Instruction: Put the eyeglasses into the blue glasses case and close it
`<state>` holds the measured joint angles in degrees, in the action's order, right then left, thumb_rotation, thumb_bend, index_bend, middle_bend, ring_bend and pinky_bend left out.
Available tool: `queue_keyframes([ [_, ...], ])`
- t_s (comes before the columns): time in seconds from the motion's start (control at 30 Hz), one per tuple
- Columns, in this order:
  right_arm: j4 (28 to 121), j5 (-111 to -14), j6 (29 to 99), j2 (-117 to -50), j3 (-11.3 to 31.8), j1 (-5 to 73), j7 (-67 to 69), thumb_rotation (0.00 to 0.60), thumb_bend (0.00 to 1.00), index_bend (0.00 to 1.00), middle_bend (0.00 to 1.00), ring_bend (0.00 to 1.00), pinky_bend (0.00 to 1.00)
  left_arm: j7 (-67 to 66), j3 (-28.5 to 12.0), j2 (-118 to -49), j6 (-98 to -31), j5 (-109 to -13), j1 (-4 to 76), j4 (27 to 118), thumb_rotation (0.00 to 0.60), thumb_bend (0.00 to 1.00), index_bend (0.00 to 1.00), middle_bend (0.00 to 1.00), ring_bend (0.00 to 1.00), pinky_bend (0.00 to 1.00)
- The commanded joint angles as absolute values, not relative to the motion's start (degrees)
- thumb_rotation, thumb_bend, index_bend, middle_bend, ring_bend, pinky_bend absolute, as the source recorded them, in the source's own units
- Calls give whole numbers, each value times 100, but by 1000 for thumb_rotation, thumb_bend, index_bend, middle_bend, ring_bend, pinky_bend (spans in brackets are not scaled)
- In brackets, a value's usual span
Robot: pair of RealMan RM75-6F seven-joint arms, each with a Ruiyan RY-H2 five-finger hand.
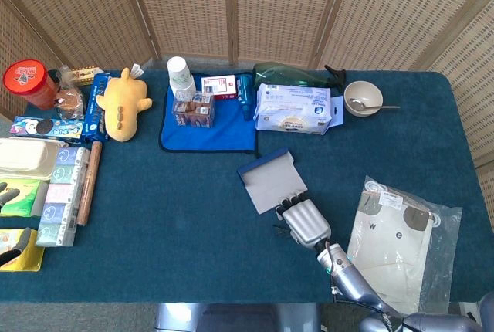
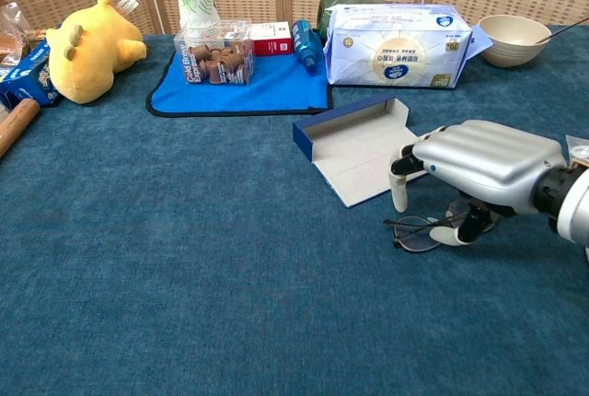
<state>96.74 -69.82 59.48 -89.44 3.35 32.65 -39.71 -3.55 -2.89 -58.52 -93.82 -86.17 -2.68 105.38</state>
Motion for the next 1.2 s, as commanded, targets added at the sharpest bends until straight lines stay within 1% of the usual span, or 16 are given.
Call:
queue_keyframes([
  [0.03,9657,-6937,5922,-8942,337,3290,-3947,600,279,461,297,248,218,-340,-292,-5857,-9394,-8624,-273,10527,600,293,204,138,53,0],
  [0.33,9634,-6860,5876,-8929,340,3347,-3854,600,285,553,374,338,273,-318,-291,-5878,-9424,-8648,-286,10499,599,293,203,137,51,0],
  [0.6,9560,-6799,5831,-8986,387,3406,-3708,600,297,659,462,429,320,-328,-289,-5867,-9479,-8660,-318,10507,600,293,204,133,37,0],
  [0.93,9456,-6811,5941,-9069,389,3421,-3613,600,316,694,489,457,348,-341,-298,-5875,-9527,-8688,-337,10505,600,293,204,133,35,0],
  [1.2,9361,-6926,6029,-9101,353,3400,-3456,600,341,740,544,518,390,-331,-297,-5888,-9516,-8682,-340,10484,600,293,204,133,35,0],
])
